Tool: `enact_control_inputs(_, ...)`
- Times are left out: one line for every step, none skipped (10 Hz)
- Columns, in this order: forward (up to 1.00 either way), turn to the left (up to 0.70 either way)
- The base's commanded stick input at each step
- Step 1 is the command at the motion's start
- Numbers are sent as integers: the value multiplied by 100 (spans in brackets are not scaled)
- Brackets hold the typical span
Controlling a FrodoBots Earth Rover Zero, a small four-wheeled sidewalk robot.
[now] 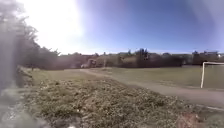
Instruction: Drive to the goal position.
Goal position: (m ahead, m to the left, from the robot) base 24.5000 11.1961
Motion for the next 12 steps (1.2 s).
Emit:
enact_control_inputs(0,0)
enact_control_inputs(0,0)
enact_control_inputs(0,0)
enact_control_inputs(0,0)
enact_control_inputs(70,0)
enact_control_inputs(70,0)
enact_control_inputs(70,0)
enact_control_inputs(70,0)
enact_control_inputs(70,0)
enact_control_inputs(70,0)
enact_control_inputs(70,0)
enact_control_inputs(70,0)
